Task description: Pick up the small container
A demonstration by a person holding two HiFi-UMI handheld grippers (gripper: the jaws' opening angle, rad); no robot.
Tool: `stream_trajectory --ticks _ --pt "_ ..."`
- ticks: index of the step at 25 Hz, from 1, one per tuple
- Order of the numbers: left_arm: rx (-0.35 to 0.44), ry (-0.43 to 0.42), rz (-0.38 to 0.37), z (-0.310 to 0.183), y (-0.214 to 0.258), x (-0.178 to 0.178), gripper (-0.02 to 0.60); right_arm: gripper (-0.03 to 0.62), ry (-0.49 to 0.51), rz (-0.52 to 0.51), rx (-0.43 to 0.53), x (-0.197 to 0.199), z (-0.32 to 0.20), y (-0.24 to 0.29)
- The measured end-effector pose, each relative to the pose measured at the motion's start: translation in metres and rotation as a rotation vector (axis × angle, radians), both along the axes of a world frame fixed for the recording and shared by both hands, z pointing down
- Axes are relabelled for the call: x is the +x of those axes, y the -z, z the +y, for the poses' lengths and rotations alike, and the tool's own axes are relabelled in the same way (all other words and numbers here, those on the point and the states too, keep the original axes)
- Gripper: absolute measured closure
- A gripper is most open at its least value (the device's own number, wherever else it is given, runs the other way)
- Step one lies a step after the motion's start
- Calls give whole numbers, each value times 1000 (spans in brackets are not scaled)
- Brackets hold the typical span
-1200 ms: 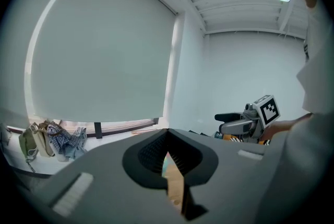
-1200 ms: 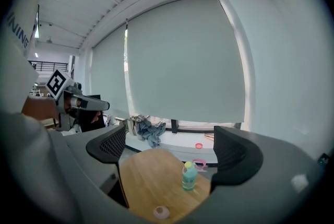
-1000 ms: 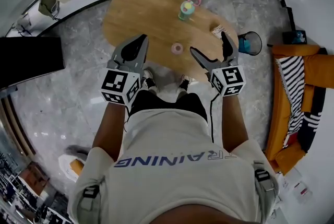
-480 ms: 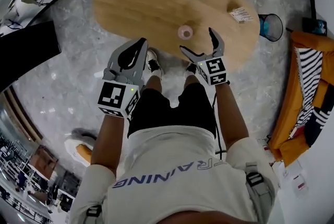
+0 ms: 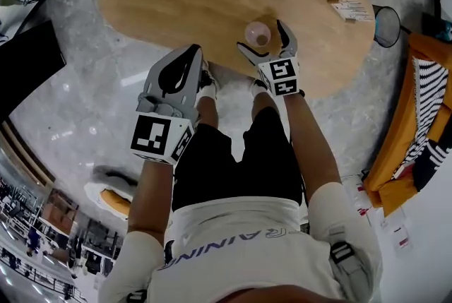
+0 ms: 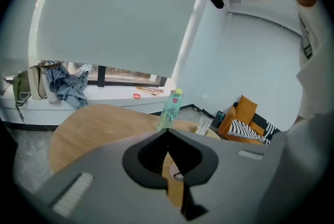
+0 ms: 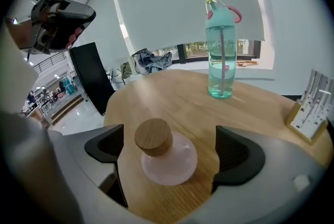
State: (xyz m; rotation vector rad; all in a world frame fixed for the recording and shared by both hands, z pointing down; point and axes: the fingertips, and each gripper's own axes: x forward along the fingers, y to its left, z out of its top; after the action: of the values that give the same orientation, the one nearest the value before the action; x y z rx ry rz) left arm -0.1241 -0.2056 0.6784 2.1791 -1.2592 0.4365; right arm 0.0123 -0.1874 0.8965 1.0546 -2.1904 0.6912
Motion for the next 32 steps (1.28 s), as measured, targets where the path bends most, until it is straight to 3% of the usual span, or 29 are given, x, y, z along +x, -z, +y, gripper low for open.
stream_trajectory --ticks 8,13,22,26,32 --pt "-58 3 9 8 -46 -16 578 86 5 30 33 -19 -11 -38" --pt "-69 -5 13 11 -52 -21 578 126 27 90 76 -26 -19 -42" --pt "-72 6 13 11 -53 -26 578 157 9 89 47 -26 -18 -45" --pt "-65 6 14 11 -44 -24 578 157 -11 45 53 -25 -22 -28" --pt "-17 15 13 0 -3 -23 578 157 -31 -21 109 -21 -25 43"
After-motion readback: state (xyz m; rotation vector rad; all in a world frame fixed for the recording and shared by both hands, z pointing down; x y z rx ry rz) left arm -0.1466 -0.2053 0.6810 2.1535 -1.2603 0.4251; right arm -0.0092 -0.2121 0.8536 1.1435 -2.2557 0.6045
